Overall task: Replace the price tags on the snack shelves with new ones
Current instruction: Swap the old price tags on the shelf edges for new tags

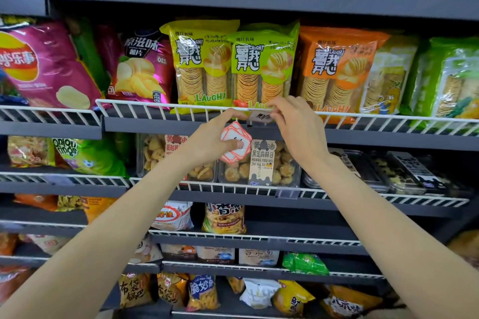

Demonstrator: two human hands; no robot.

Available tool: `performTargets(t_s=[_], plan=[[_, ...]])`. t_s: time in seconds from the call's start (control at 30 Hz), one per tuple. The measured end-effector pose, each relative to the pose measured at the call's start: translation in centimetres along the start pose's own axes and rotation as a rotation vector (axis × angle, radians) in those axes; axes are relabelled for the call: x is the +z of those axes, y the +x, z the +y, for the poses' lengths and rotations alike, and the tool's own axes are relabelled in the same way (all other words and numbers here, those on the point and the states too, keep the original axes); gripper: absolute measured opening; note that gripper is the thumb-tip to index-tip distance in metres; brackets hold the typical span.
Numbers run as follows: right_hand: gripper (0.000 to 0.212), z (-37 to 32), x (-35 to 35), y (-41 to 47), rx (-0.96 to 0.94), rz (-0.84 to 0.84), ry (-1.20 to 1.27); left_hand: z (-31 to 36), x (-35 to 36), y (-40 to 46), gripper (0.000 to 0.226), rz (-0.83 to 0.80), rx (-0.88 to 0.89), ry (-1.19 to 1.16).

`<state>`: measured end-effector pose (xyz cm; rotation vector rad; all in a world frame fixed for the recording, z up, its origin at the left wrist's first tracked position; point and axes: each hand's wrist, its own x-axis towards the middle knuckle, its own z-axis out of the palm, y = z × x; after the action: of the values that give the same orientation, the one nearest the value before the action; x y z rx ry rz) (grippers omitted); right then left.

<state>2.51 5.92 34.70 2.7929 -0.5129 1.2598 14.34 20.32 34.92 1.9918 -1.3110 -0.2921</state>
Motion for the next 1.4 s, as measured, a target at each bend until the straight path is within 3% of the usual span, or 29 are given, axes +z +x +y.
performTargets(t_s=[0.23,0.47,0.67,1.07,1.4], plan=[[0.026,0.5,0.5,0.1,-0.154,0.017,-0.215,-0.2,0.0,0.1,0.047,0.003,0.007,-0.007],[0.041,-0.1,-0.3,-0.4,-0.152,-0.052,-0.285,-0.2,-0.2,0.1,0.048,-0.013,0.015,0.001],[0.040,-0.5,-0.6,-0.1,-0.147,-0.095,-0.359,-0.1,-0.2,0.1,0.048,-0.019,0.025,0.000],[0.044,0.1,-1.7,1.0,-0.262,-0.204,-0.387,0.0,-0.4,0.4,0.048,-0.013,0.025,0.008],[0.050,0.4,-1.0,0.5,-0.233,-0.134,-0.333,-0.1,-0.2,0.4,0.057,-0.012,0.084,0.200]])
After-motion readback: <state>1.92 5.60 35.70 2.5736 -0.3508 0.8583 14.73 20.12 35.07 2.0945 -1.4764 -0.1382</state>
